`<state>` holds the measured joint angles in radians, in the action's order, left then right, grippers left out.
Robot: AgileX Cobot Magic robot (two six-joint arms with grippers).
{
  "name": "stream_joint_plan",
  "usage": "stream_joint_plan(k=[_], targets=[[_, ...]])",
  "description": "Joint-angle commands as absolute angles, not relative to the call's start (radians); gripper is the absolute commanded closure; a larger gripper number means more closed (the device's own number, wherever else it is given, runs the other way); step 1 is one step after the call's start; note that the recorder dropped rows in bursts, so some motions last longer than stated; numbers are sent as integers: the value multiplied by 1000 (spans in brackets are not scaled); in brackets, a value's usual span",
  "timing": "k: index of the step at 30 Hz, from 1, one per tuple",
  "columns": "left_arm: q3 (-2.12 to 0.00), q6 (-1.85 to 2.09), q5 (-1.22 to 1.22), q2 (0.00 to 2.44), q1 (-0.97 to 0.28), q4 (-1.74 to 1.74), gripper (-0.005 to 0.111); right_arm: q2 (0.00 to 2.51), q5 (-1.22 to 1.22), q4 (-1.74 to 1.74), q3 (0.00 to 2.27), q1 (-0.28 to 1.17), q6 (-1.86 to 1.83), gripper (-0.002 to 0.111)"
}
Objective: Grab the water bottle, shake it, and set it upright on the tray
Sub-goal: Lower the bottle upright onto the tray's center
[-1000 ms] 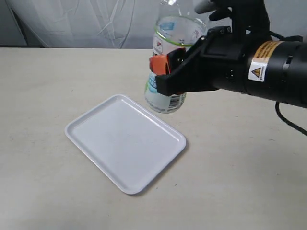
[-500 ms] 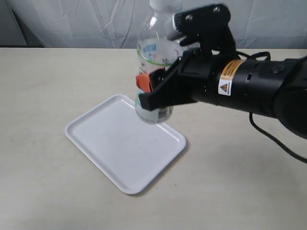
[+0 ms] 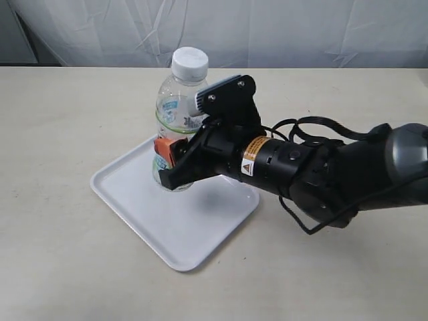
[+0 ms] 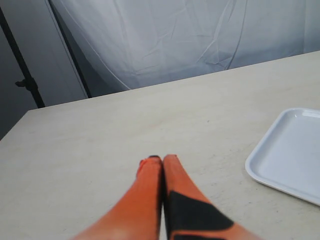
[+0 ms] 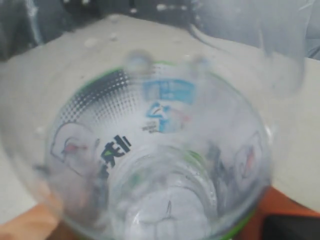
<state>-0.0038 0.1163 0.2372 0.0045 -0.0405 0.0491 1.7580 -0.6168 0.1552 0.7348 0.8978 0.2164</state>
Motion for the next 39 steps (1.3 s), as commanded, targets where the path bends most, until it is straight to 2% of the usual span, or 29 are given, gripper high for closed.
stream_joint_plan(k=[1,13,34,36,39], targets=[[0,112,239,0,-41,47,106,1815,-684,164,773,897,192,109],[0,112,239,0,-41,47,106,1906,-665,173,825,897,40,109],[0,114,239,0,-41,47,106,1912,-628,175,825,897,38,109],[0,114,239,0,-41,47,106,1912,-628,175,825,897,38,104],[0,114,239,0,-41,47,106,1912,-628,175,825,897,38,83]])
